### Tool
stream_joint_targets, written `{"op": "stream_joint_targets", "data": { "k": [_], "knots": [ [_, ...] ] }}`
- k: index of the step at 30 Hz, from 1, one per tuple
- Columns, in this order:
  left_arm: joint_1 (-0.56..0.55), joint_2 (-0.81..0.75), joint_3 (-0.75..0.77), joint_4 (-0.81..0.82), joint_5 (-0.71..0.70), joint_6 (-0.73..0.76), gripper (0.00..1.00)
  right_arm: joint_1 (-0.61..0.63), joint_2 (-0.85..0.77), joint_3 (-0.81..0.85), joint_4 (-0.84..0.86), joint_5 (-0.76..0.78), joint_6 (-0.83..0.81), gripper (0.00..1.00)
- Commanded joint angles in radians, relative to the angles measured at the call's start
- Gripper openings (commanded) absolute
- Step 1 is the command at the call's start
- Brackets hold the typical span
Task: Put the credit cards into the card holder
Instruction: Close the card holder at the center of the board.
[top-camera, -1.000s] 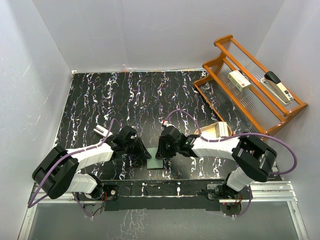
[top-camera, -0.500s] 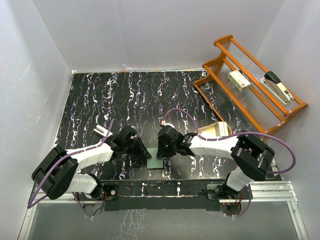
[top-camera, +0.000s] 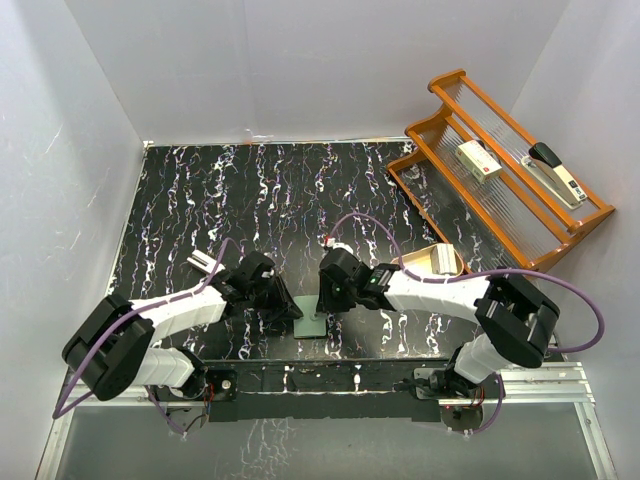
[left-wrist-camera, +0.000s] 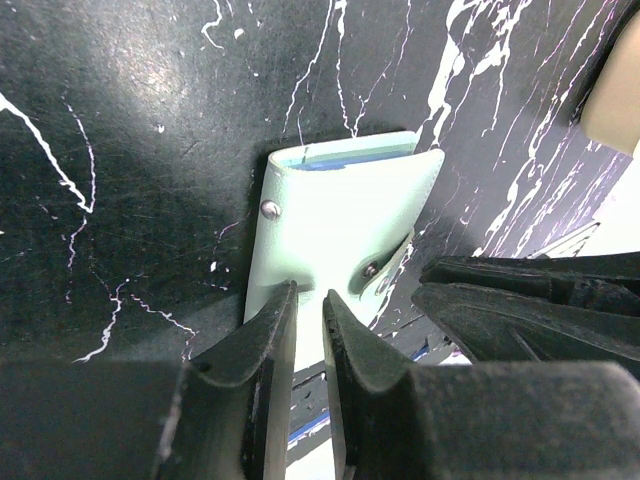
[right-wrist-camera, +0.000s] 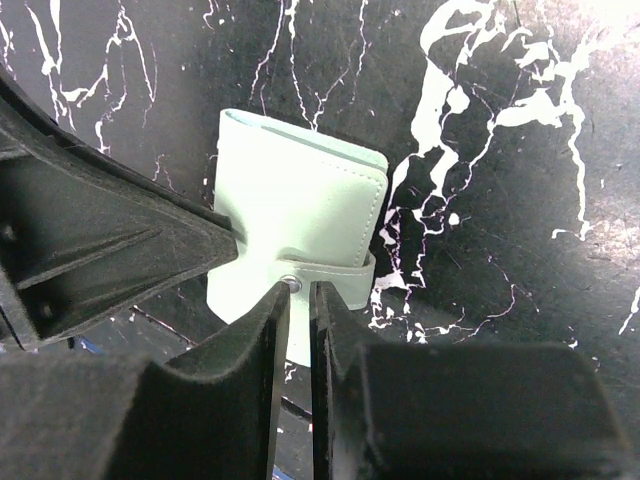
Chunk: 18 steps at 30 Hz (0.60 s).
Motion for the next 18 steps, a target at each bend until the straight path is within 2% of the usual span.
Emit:
{"op": "stream_joint_targets", "data": {
  "k": [1, 8, 12, 18],
  "knots": [
    [-0.011, 0.001, 0.044, -0.053, 0.042, 0.013, 0.16, -0.001, -0.039, -0.021, 0.063, -0.008, 0.021, 0.14],
    [-0.012, 0.016, 0.06, -0.038, 0.065, 0.009, 0.15, 0.0, -0.035, -0.044, 0.084, -0.009, 0.031, 0.16],
    [-0.012, 0.035, 0.036, 0.053, 0.126, -0.017, 0.19, 0.0, -0.032, -0.062, 0.108, -0.006, 0.033, 0.16],
    [-0.014, 0.056, 0.016, 0.117, 0.145, -0.011, 0.22, 0.0, 0.002, -0.069, 0.13, 0.005, 0.033, 0.12]
  ]
}}
